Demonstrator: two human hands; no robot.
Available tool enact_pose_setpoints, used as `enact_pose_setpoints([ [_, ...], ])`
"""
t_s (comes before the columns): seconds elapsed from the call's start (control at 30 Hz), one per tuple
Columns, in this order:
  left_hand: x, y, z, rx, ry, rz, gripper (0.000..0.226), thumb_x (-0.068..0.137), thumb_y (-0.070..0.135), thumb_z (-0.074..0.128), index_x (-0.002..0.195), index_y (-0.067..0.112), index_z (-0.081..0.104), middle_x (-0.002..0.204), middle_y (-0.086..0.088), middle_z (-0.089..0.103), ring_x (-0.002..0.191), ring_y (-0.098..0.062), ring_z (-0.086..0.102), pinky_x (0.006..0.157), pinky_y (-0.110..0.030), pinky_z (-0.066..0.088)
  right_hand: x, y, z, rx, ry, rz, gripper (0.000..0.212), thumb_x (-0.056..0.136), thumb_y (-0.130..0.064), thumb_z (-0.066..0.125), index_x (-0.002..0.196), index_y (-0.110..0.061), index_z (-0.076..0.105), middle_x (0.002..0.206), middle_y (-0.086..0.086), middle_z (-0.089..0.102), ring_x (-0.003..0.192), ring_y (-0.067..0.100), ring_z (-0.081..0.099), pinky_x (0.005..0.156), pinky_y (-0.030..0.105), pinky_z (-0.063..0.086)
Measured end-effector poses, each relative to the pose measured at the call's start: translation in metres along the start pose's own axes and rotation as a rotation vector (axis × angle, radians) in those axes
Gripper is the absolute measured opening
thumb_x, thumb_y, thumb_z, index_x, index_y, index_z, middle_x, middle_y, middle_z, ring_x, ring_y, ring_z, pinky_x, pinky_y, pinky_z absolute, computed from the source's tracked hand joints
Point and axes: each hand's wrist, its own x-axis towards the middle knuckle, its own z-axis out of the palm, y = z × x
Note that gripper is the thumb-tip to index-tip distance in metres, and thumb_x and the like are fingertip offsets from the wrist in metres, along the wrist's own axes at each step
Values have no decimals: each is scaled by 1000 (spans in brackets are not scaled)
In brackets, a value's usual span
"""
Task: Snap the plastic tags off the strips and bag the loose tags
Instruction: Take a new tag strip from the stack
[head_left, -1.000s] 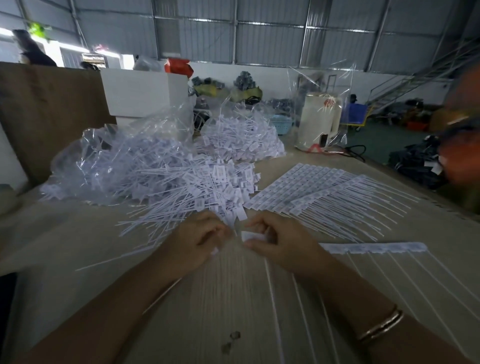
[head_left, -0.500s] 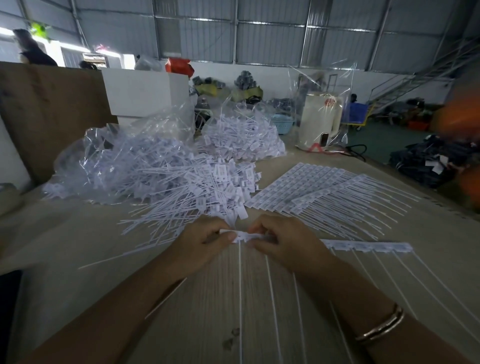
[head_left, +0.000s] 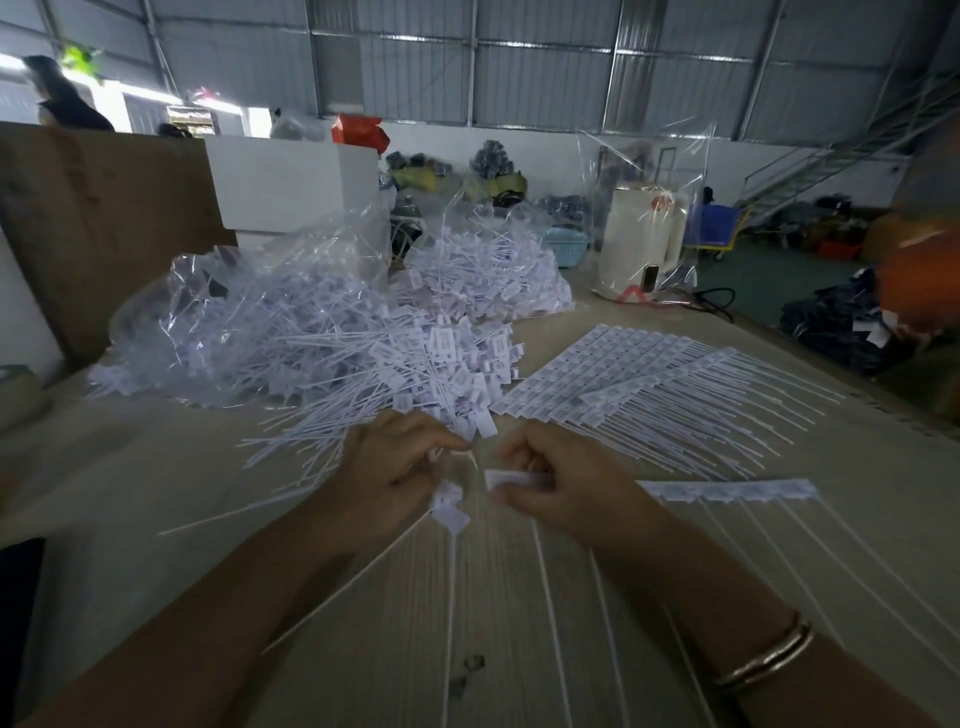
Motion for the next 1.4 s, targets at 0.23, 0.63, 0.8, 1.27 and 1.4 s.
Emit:
enact_pose_setpoints([
  [0.23, 5, 14, 16, -55, -25, -41, 38, 78, 52, 47, 71, 18, 63, 71, 10, 59, 80, -13, 50, 81, -37, 38, 1, -11, 5, 95, 9, -79, 28, 80, -27, 72, 99, -21, 54, 82, -8, 59, 75, 5, 56, 66, 23, 46],
  [0.63, 4, 11, 11, -104, 3, 6, 20, 80, 51, 49, 70, 34, 50, 73, 14, 56, 81, -11, 50, 78, -40, 40, 4, -2, -5, -213, -8, -150, 16, 87, -30, 59, 85, -17, 69, 71, -9, 60, 69, 6, 50, 61, 9, 35],
  [0.8, 1, 2, 0, -97, 39, 48, 35, 80, 46, 46, 75, 15, 60, 79, 10, 59, 85, -11, 54, 83, -44, 39, 2, 14, -26, -114, 61, 46, 14, 87, -29, 63, 89, -19, 72, 66, -21, 58, 63, -1, 56, 62, 14, 42],
  [1.27, 7, 11, 12, -129, 38, -59, 33, 81, 34, 48, 74, 11, 70, 80, 18, 59, 90, -1, 49, 85, -32, 33, 0, -4, -11, -78, -7, -68, 26, 78, -30, 70, 100, -21, 59, 92, -8, 64, 84, 5, 57, 74, 30, 47],
  [1.4, 5, 9, 12, -90, -6, -28, 28, 82, 39, 52, 78, 17, 69, 83, 12, 63, 92, -11, 51, 86, -36, 36, 2, -1, -10, -213, 24, -136, 17, 83, -34, 66, 94, -21, 65, 79, -17, 54, 73, 4, 48, 60, 20, 36],
])
